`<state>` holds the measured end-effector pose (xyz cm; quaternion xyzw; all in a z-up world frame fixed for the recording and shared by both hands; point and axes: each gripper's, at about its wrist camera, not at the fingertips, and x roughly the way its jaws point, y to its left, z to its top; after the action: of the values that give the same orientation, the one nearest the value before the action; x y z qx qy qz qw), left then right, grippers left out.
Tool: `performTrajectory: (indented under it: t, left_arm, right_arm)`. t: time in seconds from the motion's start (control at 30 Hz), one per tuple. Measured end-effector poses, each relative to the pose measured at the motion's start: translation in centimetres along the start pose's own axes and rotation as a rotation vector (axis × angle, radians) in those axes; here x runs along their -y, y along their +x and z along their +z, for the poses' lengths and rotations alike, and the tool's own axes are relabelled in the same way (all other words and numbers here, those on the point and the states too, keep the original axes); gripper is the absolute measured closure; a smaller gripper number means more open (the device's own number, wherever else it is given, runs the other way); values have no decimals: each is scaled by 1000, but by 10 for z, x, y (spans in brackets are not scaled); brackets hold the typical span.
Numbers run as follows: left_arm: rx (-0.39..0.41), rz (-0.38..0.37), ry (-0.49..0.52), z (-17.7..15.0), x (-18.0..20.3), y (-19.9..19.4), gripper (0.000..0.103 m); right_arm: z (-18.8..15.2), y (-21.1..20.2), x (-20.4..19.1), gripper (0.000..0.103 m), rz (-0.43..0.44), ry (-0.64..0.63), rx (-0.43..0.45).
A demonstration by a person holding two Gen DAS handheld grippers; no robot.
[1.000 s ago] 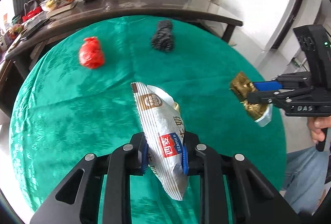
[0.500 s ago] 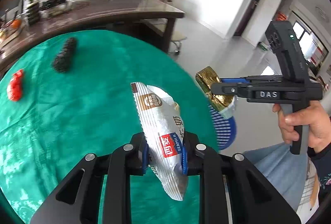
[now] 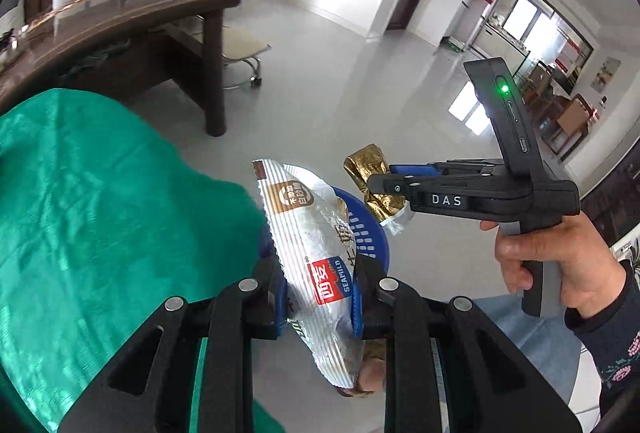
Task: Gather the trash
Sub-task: 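Carry packet and gold item over the blue wastebasket and open both grippers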
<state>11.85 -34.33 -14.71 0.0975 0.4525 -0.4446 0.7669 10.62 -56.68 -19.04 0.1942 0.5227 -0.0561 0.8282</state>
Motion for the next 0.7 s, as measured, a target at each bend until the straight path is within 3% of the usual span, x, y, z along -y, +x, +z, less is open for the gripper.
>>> performTrajectory:
  t: [0.27, 0.47, 0.53, 0.57, 0.6, 0.7]
  left_arm:
    - [-80, -18, 8, 12, 13, 77, 80]
    - [-109, -31, 9, 20, 12, 114, 80]
    - [-112, -28, 17, 24, 13, 125, 79]
    - [-111, -24, 21, 25, 13, 131, 78]
    - [-110, -18, 24, 26, 12, 137, 76]
    - [-91, 12, 13, 28, 9, 145, 37]
  right_arm:
    - [-5, 19, 40, 72, 3, 104, -9]
    - [0, 24, 56, 72, 15, 138, -9]
    - [0, 25, 63, 69, 16, 160, 3]
    - [0, 26, 66, 61, 21, 172, 6]
    - [-1, 26, 68, 48, 31, 182, 6]
    - [-1, 20, 71, 44, 43, 189, 26]
